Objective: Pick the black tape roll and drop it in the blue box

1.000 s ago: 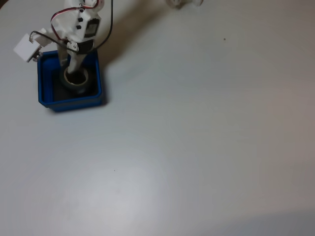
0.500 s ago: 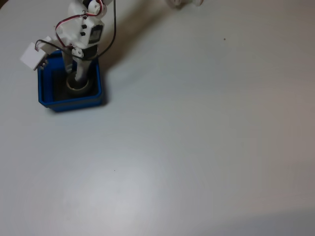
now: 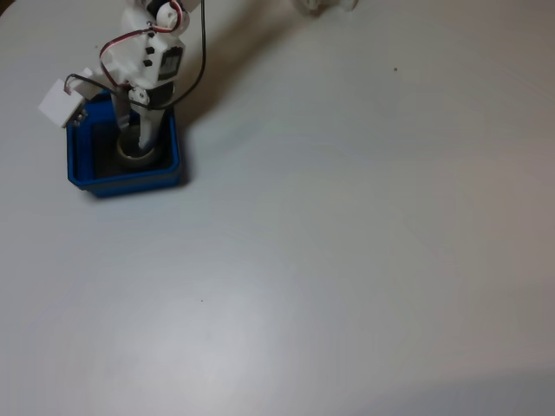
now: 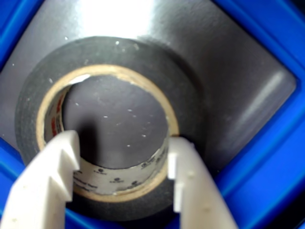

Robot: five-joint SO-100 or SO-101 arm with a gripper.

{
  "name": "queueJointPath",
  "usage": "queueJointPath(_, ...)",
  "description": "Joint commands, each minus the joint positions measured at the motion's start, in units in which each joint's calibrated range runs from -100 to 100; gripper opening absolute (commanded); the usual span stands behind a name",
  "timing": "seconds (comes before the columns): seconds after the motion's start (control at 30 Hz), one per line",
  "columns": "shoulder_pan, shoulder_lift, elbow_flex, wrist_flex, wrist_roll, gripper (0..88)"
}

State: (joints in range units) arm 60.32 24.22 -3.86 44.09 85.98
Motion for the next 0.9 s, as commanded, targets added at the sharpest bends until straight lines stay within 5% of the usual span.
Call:
queueJointPath(0.0,-0.6,-4.8,-2.6,-0.9,0.3,1.6)
queueJointPath(0.3,-0.9,-11.4,-2.6,-0.9,0.3,0.9)
queueJointPath(0.87,-13.9,-28.5,-2.5,-0.9,0.2,1.0)
